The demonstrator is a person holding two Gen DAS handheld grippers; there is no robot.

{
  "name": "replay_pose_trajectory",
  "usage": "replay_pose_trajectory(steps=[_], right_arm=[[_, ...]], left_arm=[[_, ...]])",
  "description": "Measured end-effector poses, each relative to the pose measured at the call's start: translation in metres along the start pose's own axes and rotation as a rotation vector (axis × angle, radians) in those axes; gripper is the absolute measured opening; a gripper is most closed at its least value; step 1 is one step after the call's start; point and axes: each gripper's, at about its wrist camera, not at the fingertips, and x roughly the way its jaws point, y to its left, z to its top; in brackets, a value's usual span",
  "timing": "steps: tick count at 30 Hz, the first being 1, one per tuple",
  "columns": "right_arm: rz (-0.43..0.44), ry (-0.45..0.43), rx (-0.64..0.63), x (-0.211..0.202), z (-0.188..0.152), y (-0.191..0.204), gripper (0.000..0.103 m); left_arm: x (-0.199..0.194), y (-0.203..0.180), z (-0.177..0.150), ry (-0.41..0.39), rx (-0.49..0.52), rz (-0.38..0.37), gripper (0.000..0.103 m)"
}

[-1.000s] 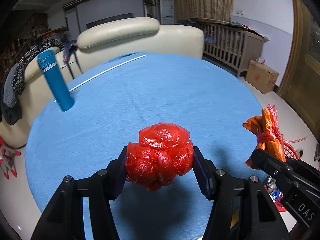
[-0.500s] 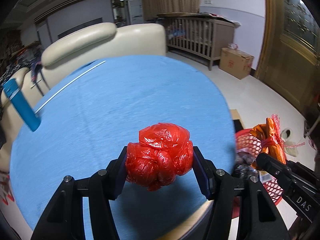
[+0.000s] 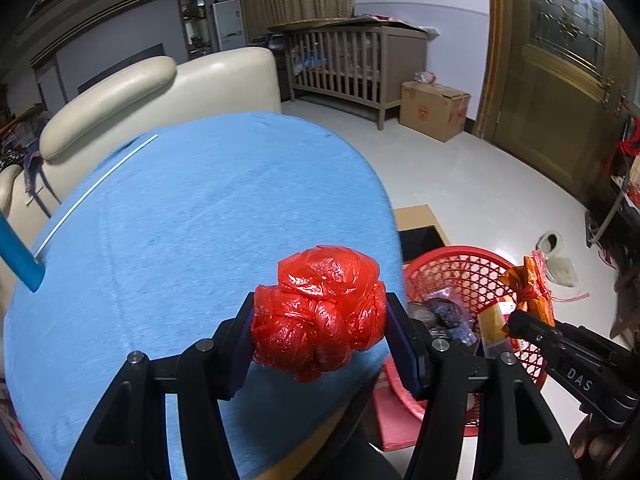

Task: Collect trash
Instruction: 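Carry the red bag and orange packet over the red basket with both tools, then lower the red bag and orange packet into the basket with both tools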

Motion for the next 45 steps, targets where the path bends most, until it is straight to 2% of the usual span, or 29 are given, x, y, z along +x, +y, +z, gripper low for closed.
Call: replay_pose_trajectory(steps=[17,33,45], right_arm=[[-0.036,0.061,0.018,0.005,-0.019,-0.026,0.026],[-0.034,0.124,0.056,0.012,-0.035,-0.050,0.026],[-0.014,0.159,0.056,0.016,-0.038,-0.053,0.027]], left_arm=[[0.025,-0.066,0.006,0.048,0.100,-0.105,0.061],[0.045,-0.092,0.009,0.080,0.137,-0.122,0.061],[0.051,-0.096,0.010,0.089,0.143,-0.119,0.061]])
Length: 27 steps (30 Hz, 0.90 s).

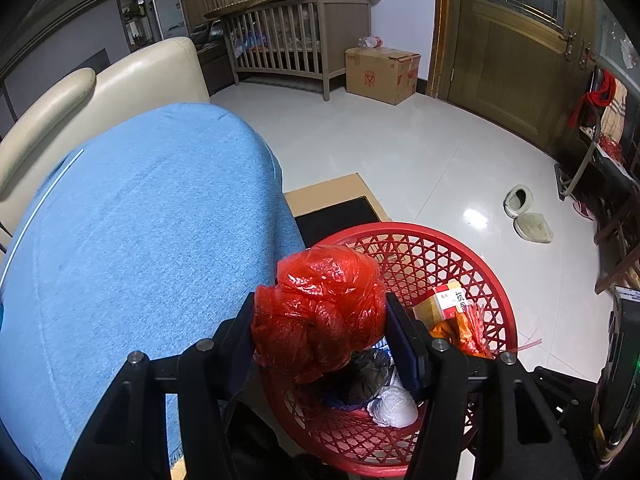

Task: Collect trash
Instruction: 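Lower the red bag and orange packet into the basket with both tools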

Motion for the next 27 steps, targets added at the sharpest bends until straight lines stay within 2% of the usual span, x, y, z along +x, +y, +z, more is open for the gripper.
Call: replay_pose_trajectory(steps=[16,18,19,20,27], right_arm=[[0.001,0.040,0.021,0.001,-0.003,-0.008,0.030],[0.008,0.032,0.038,-0.001,-0.002,-0.011,0.041],[0.011,0.025,0.043,-0.003,-0.001,-0.012,0.057],[0.017,0.012,0.048,-0.007,0.000,-0.012,0.063],[0.015,-0.097,0.084,-0.034,0.011,-0.016,0.063]], left_arm=[[0.006,-0.009,0.004,0.007,0.016,-0.008,0.061],[0.006,-0.009,0.004,0.008,0.017,-0.008,0.061],[0.006,-0.009,0.004,0.008,0.018,-0.008,0.061],[0.007,-0.009,0.004,0.010,0.018,-0.009,0.061],[0.010,-0.012,0.003,0.019,0.026,-0.016,0.061]])
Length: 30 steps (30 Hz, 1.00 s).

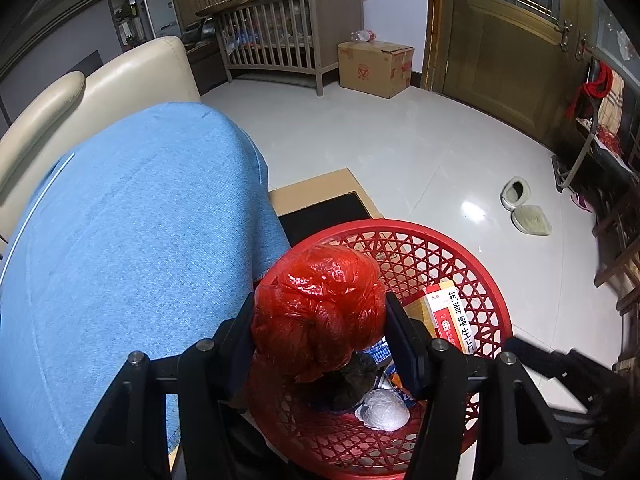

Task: Collect trash
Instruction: 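Lower the red bag and orange packet into the basket with both tools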

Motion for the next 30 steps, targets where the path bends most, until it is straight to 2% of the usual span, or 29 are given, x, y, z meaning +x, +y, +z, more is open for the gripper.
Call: replay_pose_trajectory(steps=[16,30], right_arm=[[-0.006,-0.132,0.073,-0.038,0.021,-0.014,0.063],[-0.006,-0.158,0.066,-0.051,0.030,-0.005,0.063]], left_arm=[[0.016,-0.012,-0.002,0.032,0.023,-0.030,0.061],[0.032,-0.012,-0.004,0.056,0.014,-0.055,0.061]])
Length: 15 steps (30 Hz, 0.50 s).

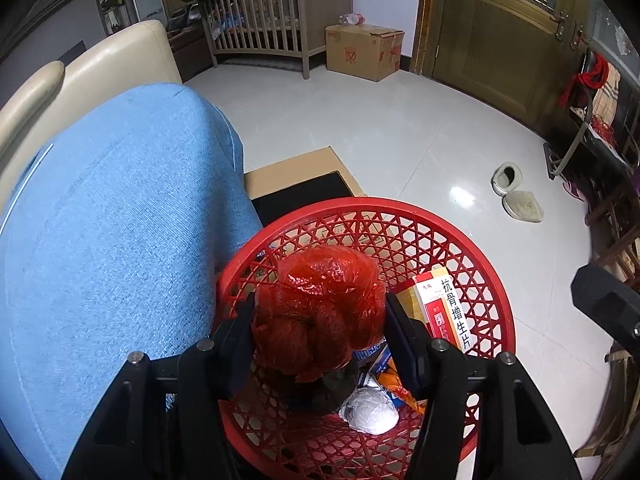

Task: Collect trash
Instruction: 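Lower the red bag and orange packet into the basket with both tools, then open the left tool to drop the red bag while the right tool drops the packet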

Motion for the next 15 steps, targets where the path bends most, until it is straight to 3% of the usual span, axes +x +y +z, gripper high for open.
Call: replay_pose_trajectory(steps=[10,14,15], right_arm=[[-0.016,-0.022,-0.038,-0.010,0.007,0.016,0.063],[-0.025,-0.059,-0.058,-0.022,0.011,0.028,0.063],[-0.029,-0.068,-0.061,-0.024,0.012,0.030,0.063]], left_arm=[[0.005,-0.004,-0.001,0.036,0.022,-0.052,0.070],[-0.007,0.009,-0.002,0.014,-0.010,-0.055,0.071],[-0.012,0.013,-0.002,0.002,-0.016,-0.049,0.076]])
